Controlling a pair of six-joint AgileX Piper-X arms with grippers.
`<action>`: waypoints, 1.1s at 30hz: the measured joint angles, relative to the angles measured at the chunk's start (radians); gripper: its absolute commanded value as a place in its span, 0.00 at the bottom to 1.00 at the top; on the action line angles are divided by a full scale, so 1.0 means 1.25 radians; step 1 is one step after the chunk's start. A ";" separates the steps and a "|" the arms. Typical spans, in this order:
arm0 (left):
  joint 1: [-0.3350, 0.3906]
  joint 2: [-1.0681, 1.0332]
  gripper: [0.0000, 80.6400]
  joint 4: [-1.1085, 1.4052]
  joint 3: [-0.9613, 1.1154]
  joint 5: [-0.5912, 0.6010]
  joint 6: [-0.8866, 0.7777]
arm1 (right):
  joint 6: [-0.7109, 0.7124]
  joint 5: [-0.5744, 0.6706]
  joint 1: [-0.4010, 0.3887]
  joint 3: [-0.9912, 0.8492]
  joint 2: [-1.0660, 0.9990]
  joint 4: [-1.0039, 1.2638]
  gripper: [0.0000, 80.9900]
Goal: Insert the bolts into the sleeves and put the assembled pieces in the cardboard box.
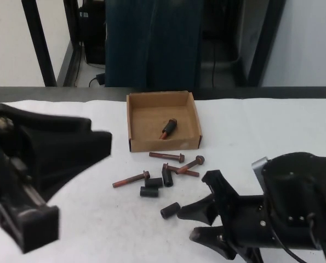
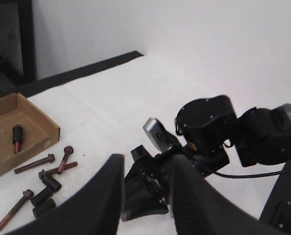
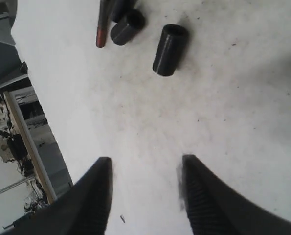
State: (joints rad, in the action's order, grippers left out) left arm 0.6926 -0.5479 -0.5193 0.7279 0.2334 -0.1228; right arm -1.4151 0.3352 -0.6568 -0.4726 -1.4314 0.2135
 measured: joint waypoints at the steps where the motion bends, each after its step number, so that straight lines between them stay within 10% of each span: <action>1: 0.000 0.007 0.38 0.009 0.000 0.000 -0.004 | -0.010 -0.001 0.000 -0.007 -0.010 0.000 0.57; 33: 0.000 0.051 0.38 0.068 0.002 0.000 -0.004 | 0.003 -0.131 0.011 -0.530 -0.307 -0.592 0.54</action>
State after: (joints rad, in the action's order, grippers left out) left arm 0.6926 -0.4841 -0.4340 0.7308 0.2334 -0.1276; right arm -1.4108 0.1718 -0.6427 -1.1348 -1.8149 -0.5270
